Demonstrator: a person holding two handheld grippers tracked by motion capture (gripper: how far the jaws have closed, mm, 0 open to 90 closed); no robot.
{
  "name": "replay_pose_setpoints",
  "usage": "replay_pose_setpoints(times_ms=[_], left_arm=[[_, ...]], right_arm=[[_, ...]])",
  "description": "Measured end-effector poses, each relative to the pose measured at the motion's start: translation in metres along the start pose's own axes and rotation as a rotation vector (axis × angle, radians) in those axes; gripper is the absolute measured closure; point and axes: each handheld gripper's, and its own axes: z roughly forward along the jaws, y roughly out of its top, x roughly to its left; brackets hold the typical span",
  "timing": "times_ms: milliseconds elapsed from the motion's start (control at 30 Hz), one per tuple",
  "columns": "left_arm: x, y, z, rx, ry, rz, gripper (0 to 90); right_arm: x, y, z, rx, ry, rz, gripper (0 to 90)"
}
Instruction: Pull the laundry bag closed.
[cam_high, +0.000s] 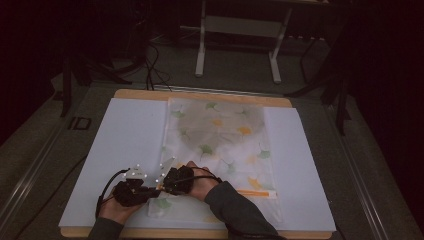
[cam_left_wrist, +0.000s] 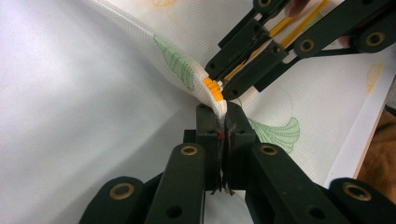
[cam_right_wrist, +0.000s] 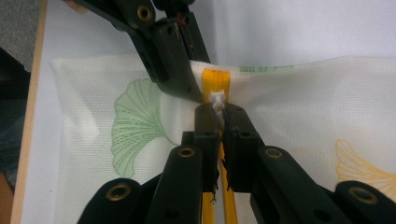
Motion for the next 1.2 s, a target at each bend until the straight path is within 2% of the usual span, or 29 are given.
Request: replay_pose_setpoints(times_ms=[467, 533, 567, 667, 1200], left_arm=[[0.000, 0.000, 0.001, 0.003, -0.003, -0.001, 87.5], [0.001, 0.000, -0.001, -0.024, -0.015, -0.016, 87.7], [0.002, 0.000, -0.003, -0.024, -0.019, -0.017, 87.7], [0.003, -0.001, -0.002, -0.027, -0.023, -0.019, 87.7], [0.003, -0.001, -0.005, -0.044, -0.023, -0.016, 87.6]], right_arm=[[0.001, -0.003, 0.004, 0.003, -0.002, 0.011, 85.1], [0.001, -0.004, 0.005, 0.014, -0.008, 0.007, 85.2], [0.001, -0.005, 0.006, 0.027, -0.012, 0.002, 85.2], [0.000, -0.008, 0.006, 0.020, -0.004, 0.017, 85.3], [-0.001, -0.013, 0.003, 0.023, -0.008, 0.017, 85.6]])
